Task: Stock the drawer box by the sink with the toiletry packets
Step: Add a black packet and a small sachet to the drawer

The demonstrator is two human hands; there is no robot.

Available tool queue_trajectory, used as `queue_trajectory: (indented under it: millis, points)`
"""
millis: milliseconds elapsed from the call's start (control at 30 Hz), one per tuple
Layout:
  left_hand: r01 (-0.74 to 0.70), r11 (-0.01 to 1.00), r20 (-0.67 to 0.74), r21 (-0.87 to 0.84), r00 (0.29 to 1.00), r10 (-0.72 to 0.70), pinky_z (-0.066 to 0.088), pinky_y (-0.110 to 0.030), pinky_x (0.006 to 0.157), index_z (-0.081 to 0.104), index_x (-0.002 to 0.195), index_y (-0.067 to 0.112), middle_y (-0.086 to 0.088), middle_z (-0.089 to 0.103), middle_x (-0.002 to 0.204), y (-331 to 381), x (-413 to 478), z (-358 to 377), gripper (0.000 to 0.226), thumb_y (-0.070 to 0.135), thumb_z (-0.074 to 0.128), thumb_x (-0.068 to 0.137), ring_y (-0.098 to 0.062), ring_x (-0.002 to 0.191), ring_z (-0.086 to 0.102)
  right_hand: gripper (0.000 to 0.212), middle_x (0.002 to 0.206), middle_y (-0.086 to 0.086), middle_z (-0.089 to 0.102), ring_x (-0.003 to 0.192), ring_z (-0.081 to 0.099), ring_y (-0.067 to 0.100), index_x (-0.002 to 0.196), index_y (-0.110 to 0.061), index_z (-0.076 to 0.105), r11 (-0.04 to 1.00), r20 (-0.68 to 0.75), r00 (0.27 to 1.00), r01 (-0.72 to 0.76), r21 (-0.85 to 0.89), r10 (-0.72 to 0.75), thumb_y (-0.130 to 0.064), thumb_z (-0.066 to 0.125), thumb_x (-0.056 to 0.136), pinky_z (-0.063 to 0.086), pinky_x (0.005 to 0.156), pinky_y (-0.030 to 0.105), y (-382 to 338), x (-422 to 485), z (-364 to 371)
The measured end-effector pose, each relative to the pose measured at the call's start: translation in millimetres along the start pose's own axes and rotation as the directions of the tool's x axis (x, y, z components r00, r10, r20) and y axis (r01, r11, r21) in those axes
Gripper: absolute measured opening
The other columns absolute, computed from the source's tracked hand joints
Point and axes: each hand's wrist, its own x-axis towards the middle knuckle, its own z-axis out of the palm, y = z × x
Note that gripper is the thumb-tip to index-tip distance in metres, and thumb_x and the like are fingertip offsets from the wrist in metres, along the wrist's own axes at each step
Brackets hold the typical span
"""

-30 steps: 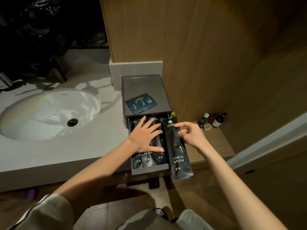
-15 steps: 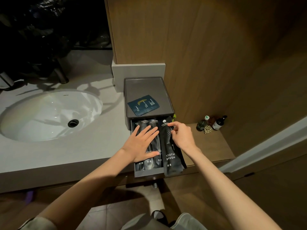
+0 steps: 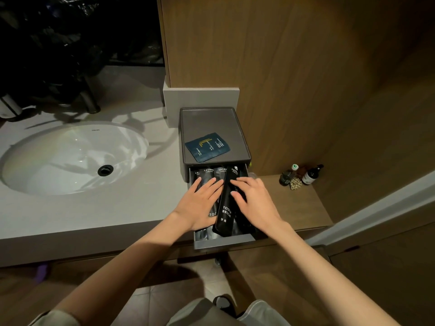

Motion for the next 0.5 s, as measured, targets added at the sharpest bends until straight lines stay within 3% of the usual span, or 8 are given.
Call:
queue_trajectory:
  millis: [100, 200, 333, 500]
  points:
    - [-0.009, 1.0, 0.0, 0.017, 1.0, 0.009, -0.004, -0.045, 0.118, 0.008, 0.152, 0.013, -0.003, -0.002, 0.161, -0.5, 0.4, -2.2, 0.085, 0.06, 0.008, 0.082, -0.019, 0.148, -0.004, 0.053, 0.15, 0.0, 0.039, 0.139, 0.03, 0.02, 0.145, -0.025, 0.039, 0.996, 0.148, 0.989, -0.031, 0.086, 0.018, -0.041, 0.049, 0.096, 0.026, 0.113, 0.033, -15.8, -11.9, -2.8]
    - [-0.015, 1.0, 0.011, 0.013, 1.0, 0.015, -0.003, -0.045, 0.119, 0.013, 0.152, 0.014, -0.002, -0.001, 0.161, -1.4, 0.6, -3.2, 0.09, 0.06, 0.0, 0.076, -0.018, 0.148, -0.004, 0.063, 0.156, 0.001, 0.028, 0.142, 0.025, 0.025, 0.149, -0.026, 0.03, 0.996, 0.207, 0.976, -0.078, 0.054, 0.065, -0.047, 0.051, 0.093, 0.027, 0.113, 0.037, -25.1, -15.3, 4.2]
    - [-0.005, 1.0, 0.001, -0.031, 1.0, 0.005, -0.006, -0.043, 0.119, 0.007, 0.153, 0.017, 0.001, -0.003, 0.161, -2.9, -1.4, -3.3, 0.082, 0.063, 0.007, 0.084, -0.016, 0.148, -0.007, 0.066, 0.159, 0.0, 0.02, 0.144, 0.023, 0.025, 0.15, -0.03, 0.024, 0.988, 0.23, 0.967, -0.133, 0.082, 0.111, -0.039, 0.054, 0.092, 0.029, 0.113, 0.041, -22.9, -17.8, 12.5]
    - [0.004, 0.996, 0.004, -0.091, 1.0, -0.004, -0.006, -0.041, 0.12, 0.001, 0.152, 0.022, 0.004, -0.003, 0.16, -4.5, -0.9, -2.0, 0.075, 0.065, 0.015, 0.093, -0.013, 0.147, -0.008, 0.062, 0.159, 0.002, 0.023, 0.144, 0.026, 0.021, 0.151, -0.028, 0.024, 0.991, 0.232, 0.968, -0.115, 0.074, 0.095, -0.029, 0.052, 0.094, 0.028, 0.114, 0.034, -13.2, -18.0, 11.2]
